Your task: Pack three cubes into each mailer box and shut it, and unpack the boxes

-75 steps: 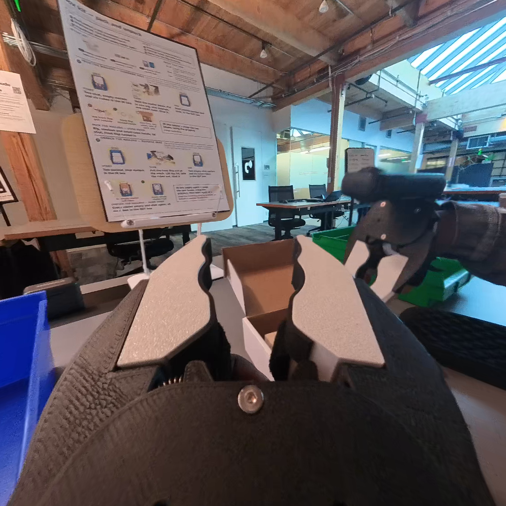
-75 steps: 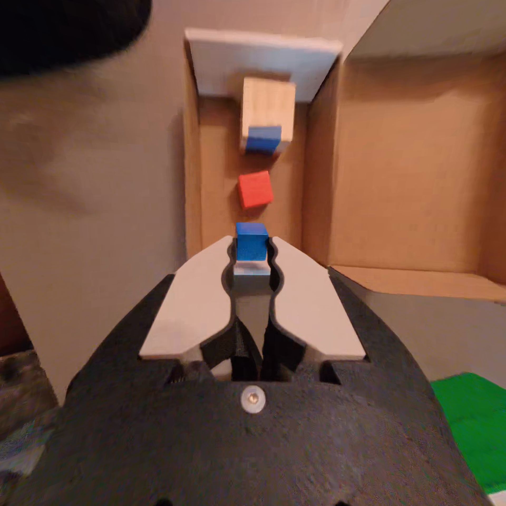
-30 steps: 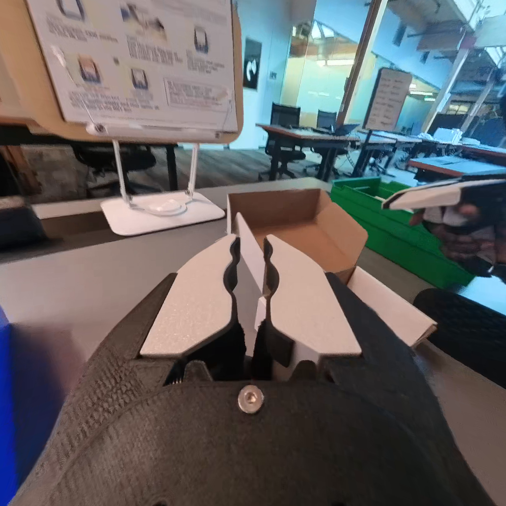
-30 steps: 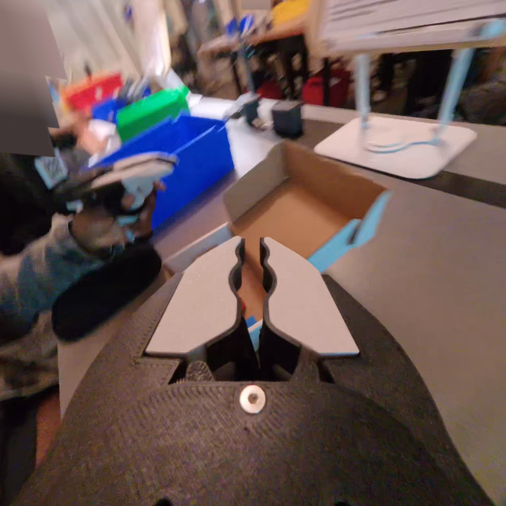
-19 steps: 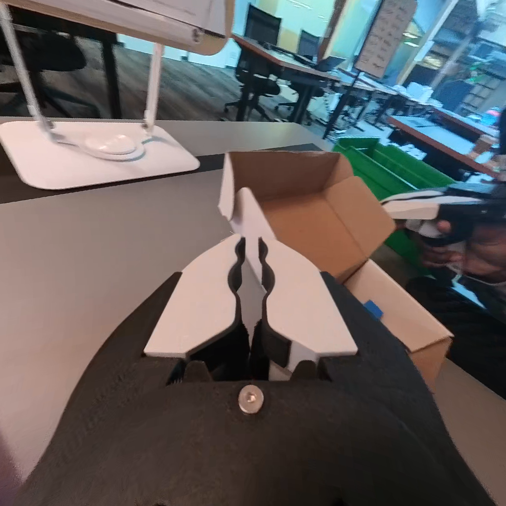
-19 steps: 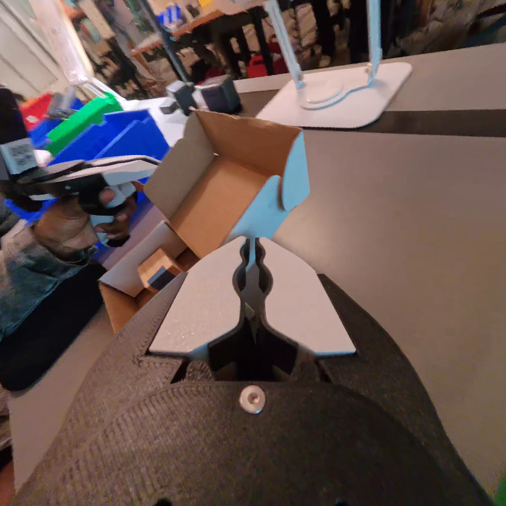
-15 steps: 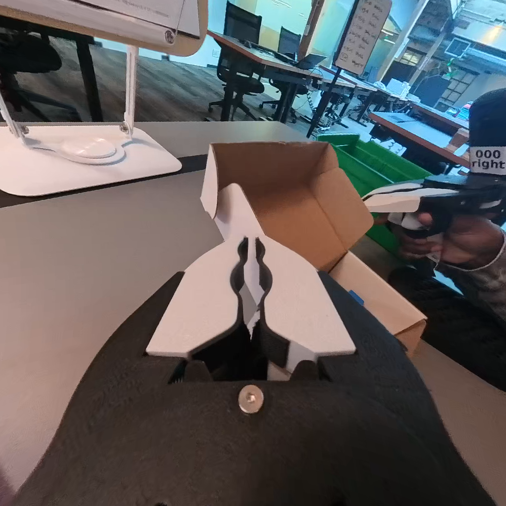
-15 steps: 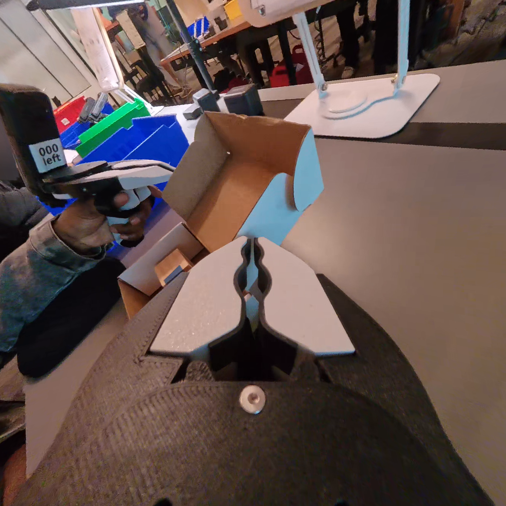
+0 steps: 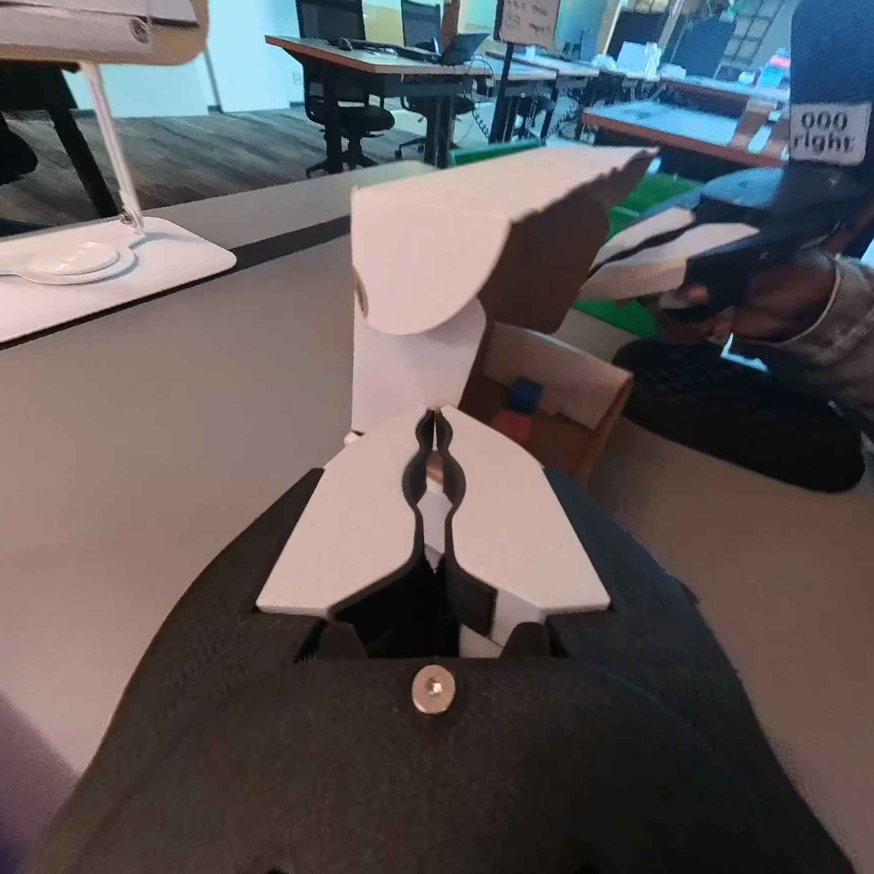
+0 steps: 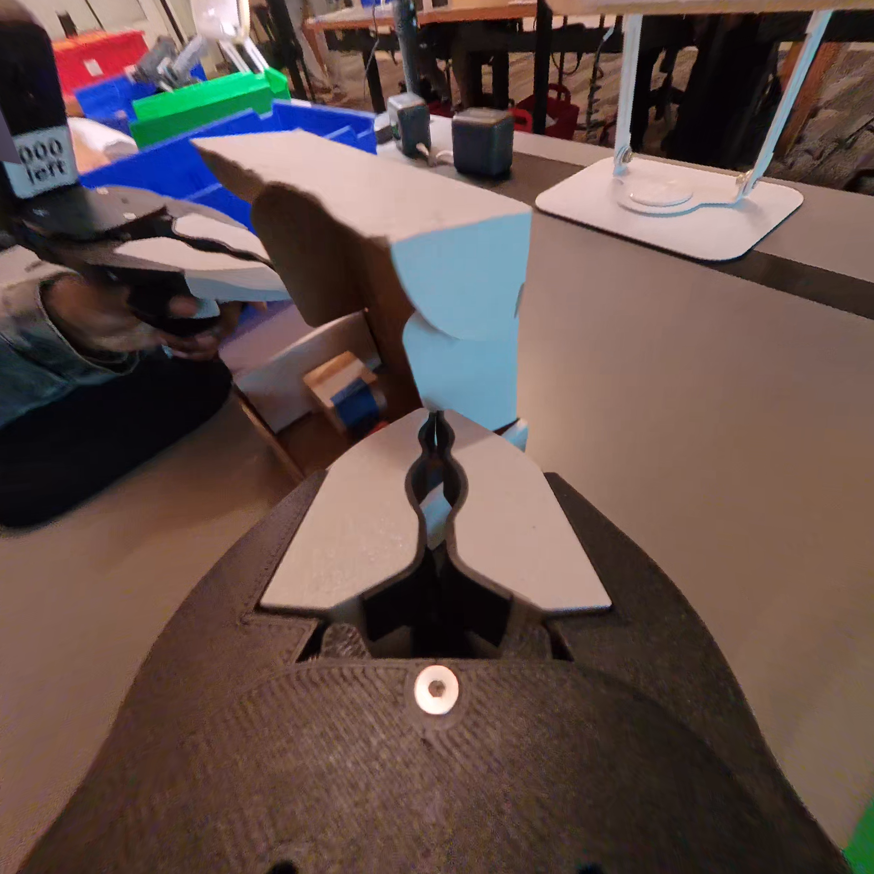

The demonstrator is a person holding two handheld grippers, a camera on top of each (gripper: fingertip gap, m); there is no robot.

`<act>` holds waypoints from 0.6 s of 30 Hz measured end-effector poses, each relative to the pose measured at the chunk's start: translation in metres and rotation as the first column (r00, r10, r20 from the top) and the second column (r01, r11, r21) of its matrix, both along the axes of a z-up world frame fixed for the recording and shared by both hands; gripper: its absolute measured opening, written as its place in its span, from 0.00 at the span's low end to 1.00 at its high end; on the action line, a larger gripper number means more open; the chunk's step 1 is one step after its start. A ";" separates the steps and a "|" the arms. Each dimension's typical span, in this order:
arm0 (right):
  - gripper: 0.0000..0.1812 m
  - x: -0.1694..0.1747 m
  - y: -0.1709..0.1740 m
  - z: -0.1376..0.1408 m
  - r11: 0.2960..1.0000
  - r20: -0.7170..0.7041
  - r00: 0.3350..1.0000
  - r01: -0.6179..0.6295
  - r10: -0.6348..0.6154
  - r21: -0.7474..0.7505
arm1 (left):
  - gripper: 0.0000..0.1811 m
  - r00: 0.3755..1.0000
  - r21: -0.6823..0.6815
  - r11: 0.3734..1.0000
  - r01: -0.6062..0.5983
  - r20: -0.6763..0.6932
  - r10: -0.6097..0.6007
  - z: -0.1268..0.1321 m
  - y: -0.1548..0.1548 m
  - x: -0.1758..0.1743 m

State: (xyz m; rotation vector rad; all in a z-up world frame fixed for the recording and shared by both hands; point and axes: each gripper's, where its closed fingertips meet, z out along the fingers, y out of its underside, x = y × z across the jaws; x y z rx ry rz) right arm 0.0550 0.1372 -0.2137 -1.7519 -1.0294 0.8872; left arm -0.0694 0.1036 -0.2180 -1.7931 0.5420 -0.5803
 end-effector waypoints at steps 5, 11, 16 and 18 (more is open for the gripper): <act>0.05 0.009 -0.013 -0.017 0.998 0.078 0.997 -0.023 0.017 0.065 | 0.12 0.982 0.172 0.985 -0.012 -0.185 0.044 0.004 -0.016 -0.004; 0.19 0.028 -0.021 0.037 0.858 -0.016 1.000 -0.006 0.016 0.514 | 0.32 0.907 0.631 0.769 0.101 -0.376 0.189 0.057 -0.038 -0.007; 0.22 0.019 -0.020 0.053 0.637 0.164 0.987 -0.131 0.009 0.759 | 0.27 0.850 0.603 0.769 0.212 -0.502 0.160 0.058 -0.023 0.002; 0.19 0.013 -0.016 0.053 0.620 0.215 0.977 -0.179 0.017 0.764 | 0.20 0.842 0.587 0.776 0.230 -0.520 0.144 0.058 -0.018 0.004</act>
